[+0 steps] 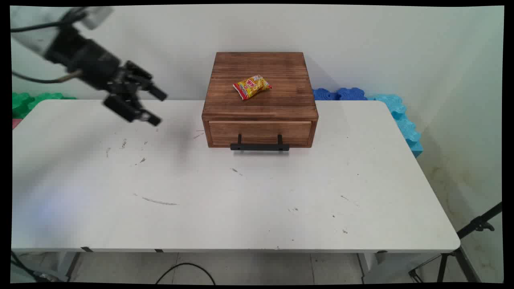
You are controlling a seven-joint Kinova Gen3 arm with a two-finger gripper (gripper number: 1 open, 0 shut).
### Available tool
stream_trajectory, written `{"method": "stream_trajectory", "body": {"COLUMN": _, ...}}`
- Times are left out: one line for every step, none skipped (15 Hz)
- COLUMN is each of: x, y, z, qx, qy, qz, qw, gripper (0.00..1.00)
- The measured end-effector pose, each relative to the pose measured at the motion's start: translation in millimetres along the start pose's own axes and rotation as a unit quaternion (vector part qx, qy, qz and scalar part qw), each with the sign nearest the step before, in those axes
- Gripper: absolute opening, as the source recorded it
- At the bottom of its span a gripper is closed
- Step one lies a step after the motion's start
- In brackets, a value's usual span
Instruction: Open the drawer
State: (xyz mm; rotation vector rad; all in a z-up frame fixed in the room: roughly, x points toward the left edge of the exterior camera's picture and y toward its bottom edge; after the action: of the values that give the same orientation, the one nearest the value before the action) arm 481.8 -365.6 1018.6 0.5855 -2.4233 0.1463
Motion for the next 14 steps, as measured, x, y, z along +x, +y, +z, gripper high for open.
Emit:
{"method": "stream_trajectory", "body": {"x": 13, "y": 0, "z": 14, "qx": 0.006, "qy": -0.005, "qz": 0.001, "qw": 1.0, "gripper": 1.0}}
{"method": "stream_trajectory", "body": {"x": 24, "y": 0, "z": 29, "qx": 0.011, "qy": -0.011, "qz": 0.003, "qw": 0.9999, "gripper": 1.0}}
{"method": "stream_trajectory", "body": {"x": 33, "y": 0, "z": 43, "qx": 0.015, "qy": -0.016, "qz": 0.004, "qw": 0.9998, "gripper": 1.0}}
{"method": "stream_trajectory", "body": {"x": 41, "y": 0, "z": 59, "qx": 0.018, "qy": -0.022, "qz": 0.005, "qw": 0.9996, "gripper": 1.0}}
{"method": "stream_trajectory", "body": {"x": 49, "y": -1, "z": 77, "qx": 0.02, "qy": -0.028, "qz": 0.009, "qw": 0.9994, "gripper": 1.0}}
{"method": "stream_trajectory", "body": {"x": 55, "y": -1, "z": 92, "qx": 0.022, "qy": -0.032, "qz": 0.012, "qw": 0.9992, "gripper": 1.0}}
{"method": "stream_trajectory", "body": {"x": 61, "y": -2, "z": 109, "qx": 0.024, "qy": -0.038, "qz": 0.016, "qw": 0.9989, "gripper": 1.0}}
{"method": "stream_trajectory", "body": {"x": 66, "y": -2, "z": 126, "qx": 0.024, "qy": -0.044, "qz": 0.02, "qw": 0.9986, "gripper": 1.0}}
{"method": "stream_trajectory", "body": {"x": 70, "y": -3, "z": 140, "qx": 0.025, "qy": -0.048, "qz": 0.023, "qw": 0.9983, "gripper": 1.0}}
{"method": "stream_trajectory", "body": {"x": 74, "y": -4, "z": 155, "qx": 0.026, "qy": -0.053, "qz": 0.028, "qw": 0.9979, "gripper": 1.0}}
{"method": "stream_trajectory", "body": {"x": 78, "y": -6, "z": 170, "qx": 0.027, "qy": -0.057, "qz": 0.033, "qw": 0.9975, "gripper": 1.0}}
{"method": "stream_trajectory", "body": {"x": 80, "y": -7, "z": 182, "qx": 0.028, "qy": -0.061, "qz": 0.037, "qw": 0.9971, "gripper": 1.0}}
{"method": "stream_trajectory", "body": {"x": 83, "y": -9, "z": 196, "qx": 0.029, "qy": -0.065, "qz": 0.04, "qw": 0.9967, "gripper": 1.0}}
{"method": "stream_trajectory", "body": {"x": 84, "y": -11, "z": 207, "qx": 0.029, "qy": -0.068, "qz": 0.044, "qw": 0.9963, "gripper": 1.0}}
